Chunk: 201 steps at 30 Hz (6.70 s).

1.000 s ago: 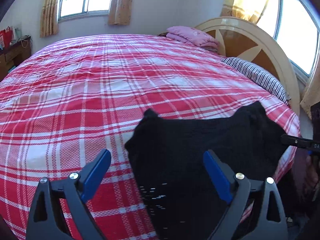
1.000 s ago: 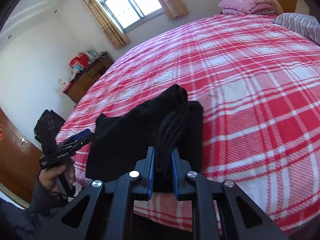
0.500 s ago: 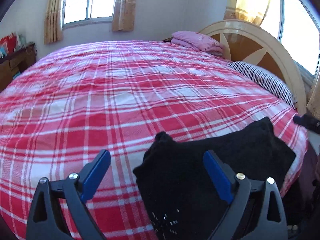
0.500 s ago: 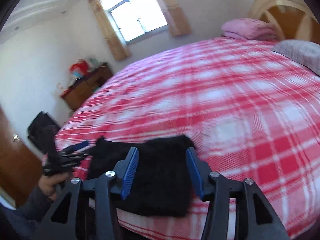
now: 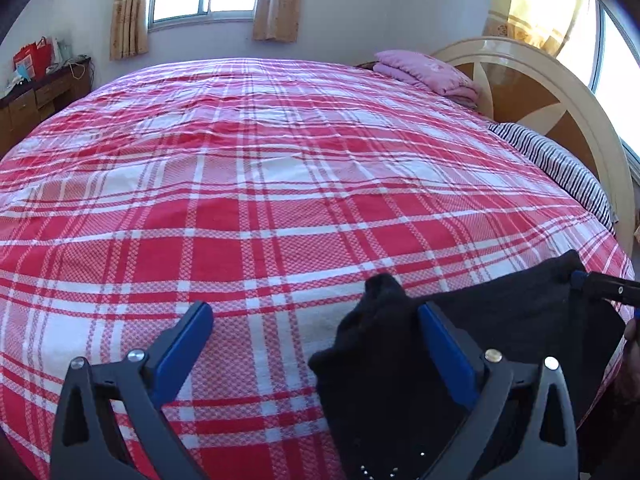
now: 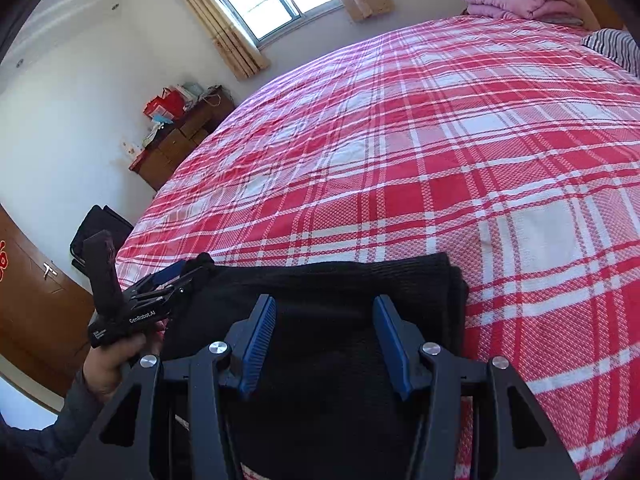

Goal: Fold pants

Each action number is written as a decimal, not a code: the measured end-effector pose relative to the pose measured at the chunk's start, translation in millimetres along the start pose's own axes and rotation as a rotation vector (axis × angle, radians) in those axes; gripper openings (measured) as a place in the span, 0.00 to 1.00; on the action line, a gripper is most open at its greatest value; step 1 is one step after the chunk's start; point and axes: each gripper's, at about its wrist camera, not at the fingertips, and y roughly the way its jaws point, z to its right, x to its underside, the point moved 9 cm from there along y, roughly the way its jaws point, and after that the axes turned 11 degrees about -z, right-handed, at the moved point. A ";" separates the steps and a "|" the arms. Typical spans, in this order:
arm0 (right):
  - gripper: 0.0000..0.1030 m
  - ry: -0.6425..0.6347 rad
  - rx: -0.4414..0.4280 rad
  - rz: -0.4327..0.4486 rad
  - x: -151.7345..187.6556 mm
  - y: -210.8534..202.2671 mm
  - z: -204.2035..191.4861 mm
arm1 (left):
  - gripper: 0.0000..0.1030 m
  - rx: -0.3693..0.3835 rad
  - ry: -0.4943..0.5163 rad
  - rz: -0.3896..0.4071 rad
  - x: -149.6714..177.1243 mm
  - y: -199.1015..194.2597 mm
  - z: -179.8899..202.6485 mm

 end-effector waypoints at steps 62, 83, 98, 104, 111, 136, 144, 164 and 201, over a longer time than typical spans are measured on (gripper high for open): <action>0.61 0.050 0.025 -0.062 25.3 -12.6 54.4 | 1.00 0.168 0.000 -0.091 57.9 -18.0 32.6; 0.37 0.066 -0.078 -0.077 21.5 4.1 46.2 | 0.85 0.175 0.049 -0.074 53.1 -13.6 47.8; 0.27 0.033 -0.089 -0.037 15.6 -10.4 32.0 | 0.20 0.265 0.024 -0.075 50.5 -27.8 47.7; 0.26 -0.043 -0.081 -0.031 -7.6 -17.4 8.2 | 0.11 0.273 0.006 -0.056 38.2 -40.2 38.4; 0.26 -0.137 -0.073 -0.047 -49.1 0.1 -28.2 | 0.11 0.241 -0.033 -0.008 16.9 -55.3 8.7; 0.26 -0.343 -0.205 -0.210 -155.0 171.3 -191.8 | 0.11 0.002 -0.266 0.111 0.6 -93.3 -183.7; 0.26 -0.293 -0.175 -0.273 -148.8 214.3 -176.1 | 0.17 -0.011 -0.287 0.056 16.6 -61.7 -202.5; 0.42 -0.162 -0.171 -0.276 -142.2 231.8 -134.4 | 0.70 -0.147 -0.263 0.054 27.5 -51.9 -208.0; 0.65 -0.418 0.187 0.209 -59.4 -26.0 -153.9 | 0.97 -0.197 -0.065 0.221 28.2 -164.6 -87.6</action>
